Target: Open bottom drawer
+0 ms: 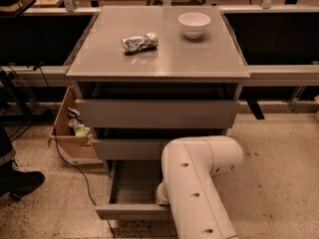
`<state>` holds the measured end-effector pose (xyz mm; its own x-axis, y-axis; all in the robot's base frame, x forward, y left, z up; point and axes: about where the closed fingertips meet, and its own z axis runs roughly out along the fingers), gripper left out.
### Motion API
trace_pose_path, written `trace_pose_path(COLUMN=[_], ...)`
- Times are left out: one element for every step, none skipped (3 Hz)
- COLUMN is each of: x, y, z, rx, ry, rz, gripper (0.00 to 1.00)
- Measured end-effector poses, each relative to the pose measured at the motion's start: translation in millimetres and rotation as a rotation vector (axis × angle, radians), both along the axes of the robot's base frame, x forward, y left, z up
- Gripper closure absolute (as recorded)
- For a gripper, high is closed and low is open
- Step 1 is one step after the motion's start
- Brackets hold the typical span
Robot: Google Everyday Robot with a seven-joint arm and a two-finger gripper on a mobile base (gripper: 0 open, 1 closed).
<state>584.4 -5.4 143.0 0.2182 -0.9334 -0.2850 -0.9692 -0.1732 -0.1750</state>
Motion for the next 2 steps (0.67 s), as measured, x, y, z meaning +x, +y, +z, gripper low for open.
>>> trace_pose_path(x=[-10,-23], y=[-6,-14], z=[-2,1], rx=[-0.021,-0.055], ry=[0.024,0.065], rz=[0.017,0.041], gripper=[1.00,1.00])
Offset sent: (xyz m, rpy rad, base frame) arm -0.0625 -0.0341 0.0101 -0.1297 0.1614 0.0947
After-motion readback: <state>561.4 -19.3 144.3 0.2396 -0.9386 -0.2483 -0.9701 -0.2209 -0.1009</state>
